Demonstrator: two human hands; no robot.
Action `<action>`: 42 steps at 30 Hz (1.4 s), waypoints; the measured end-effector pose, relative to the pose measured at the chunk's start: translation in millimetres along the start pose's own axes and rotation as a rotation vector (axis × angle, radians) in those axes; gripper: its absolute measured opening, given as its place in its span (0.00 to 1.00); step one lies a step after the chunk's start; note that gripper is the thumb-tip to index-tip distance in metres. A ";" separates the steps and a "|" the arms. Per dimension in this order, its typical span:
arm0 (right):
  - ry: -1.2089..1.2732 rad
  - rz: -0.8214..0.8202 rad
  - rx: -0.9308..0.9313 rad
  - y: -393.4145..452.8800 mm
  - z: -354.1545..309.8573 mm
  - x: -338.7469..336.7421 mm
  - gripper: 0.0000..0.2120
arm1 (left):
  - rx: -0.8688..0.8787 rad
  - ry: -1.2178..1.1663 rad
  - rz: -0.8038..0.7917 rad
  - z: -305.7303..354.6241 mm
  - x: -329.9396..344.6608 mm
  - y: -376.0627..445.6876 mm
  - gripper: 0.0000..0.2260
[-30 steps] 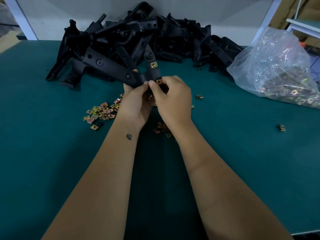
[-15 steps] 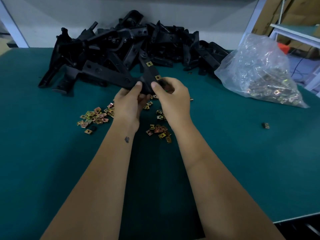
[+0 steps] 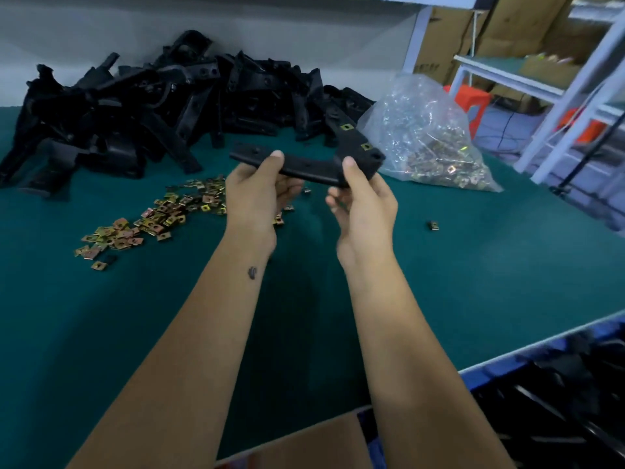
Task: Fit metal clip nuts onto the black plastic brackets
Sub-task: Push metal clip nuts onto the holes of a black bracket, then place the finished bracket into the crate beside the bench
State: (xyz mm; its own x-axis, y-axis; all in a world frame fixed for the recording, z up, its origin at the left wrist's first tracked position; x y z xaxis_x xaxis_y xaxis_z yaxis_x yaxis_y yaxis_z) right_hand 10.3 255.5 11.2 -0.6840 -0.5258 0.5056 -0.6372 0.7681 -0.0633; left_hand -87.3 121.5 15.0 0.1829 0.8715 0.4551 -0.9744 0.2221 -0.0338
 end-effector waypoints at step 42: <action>-0.701 1.332 -0.292 -134.4 -187.3 -412.1 0.22 | -0.148 0.518 -1.217 -183.4 248.6 -286.4 0.14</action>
State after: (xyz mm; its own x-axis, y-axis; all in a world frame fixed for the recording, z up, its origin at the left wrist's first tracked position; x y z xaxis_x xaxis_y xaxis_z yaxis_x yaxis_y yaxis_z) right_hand 444.3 437.4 -27.4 -0.7621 0.5839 -0.2797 0.5873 0.8053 0.0808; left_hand 261.2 354.7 -25.3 0.9821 0.1417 -0.1240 -0.1377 0.9897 0.0399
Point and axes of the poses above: each hand's wrist, its own y-axis towards the middle knuckle, its own x-axis out of the palm, z = x × y, the point moved 9 cm from there along y, towards the middle knuckle, and after that the axes turned 3 degrees about x, right-handed, at the moved point
